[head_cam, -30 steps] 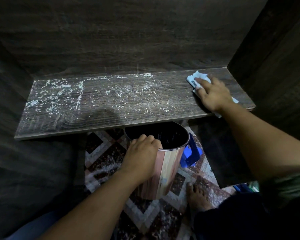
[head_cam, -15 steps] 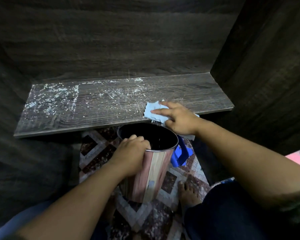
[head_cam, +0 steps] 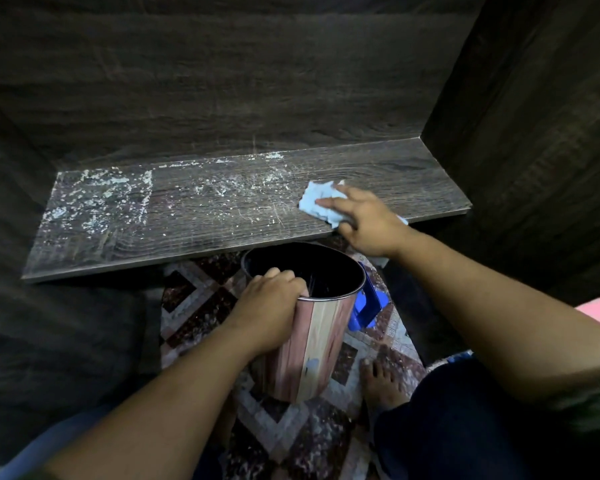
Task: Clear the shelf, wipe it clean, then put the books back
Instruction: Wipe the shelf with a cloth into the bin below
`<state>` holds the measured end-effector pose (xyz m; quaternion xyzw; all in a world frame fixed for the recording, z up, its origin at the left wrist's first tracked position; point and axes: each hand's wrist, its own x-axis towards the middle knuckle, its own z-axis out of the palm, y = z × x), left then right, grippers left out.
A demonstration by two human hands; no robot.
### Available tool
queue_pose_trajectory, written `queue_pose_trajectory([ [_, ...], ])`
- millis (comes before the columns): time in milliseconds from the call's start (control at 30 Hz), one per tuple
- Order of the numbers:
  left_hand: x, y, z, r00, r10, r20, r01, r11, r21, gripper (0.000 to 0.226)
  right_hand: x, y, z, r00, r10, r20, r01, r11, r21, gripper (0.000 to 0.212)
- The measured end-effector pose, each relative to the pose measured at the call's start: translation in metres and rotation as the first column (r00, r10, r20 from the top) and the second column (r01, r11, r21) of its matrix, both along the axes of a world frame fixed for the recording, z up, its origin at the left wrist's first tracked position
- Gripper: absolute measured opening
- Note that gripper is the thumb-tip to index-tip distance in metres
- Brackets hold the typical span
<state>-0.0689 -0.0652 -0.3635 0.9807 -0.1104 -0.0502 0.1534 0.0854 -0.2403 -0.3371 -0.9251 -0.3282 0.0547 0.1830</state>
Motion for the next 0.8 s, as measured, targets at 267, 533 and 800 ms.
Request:
queue_pose_trajectory([
  [267,0.008,-0.008,-0.003,0.998,0.023,0.059,-0.023,1.000,0.007,0.022,0.009,-0.044,0.045,0.993,-0.111,0.044,0.112,0.994,-0.012,0.045],
  [533,0.023,-0.026,-0.002,0.997,0.049,0.059,-0.048,0.999,-0.025,0.025,0.067,-0.086,-0.004,0.803,-0.590,0.087,0.596,0.787,-0.160,0.063],
  [800,0.033,-0.038,-0.007,0.989,0.109,0.100,-0.106,0.994,-0.037,0.027,0.035,-0.048,-0.001,0.994,-0.054,0.094,0.052,0.998,0.030,0.057],
])
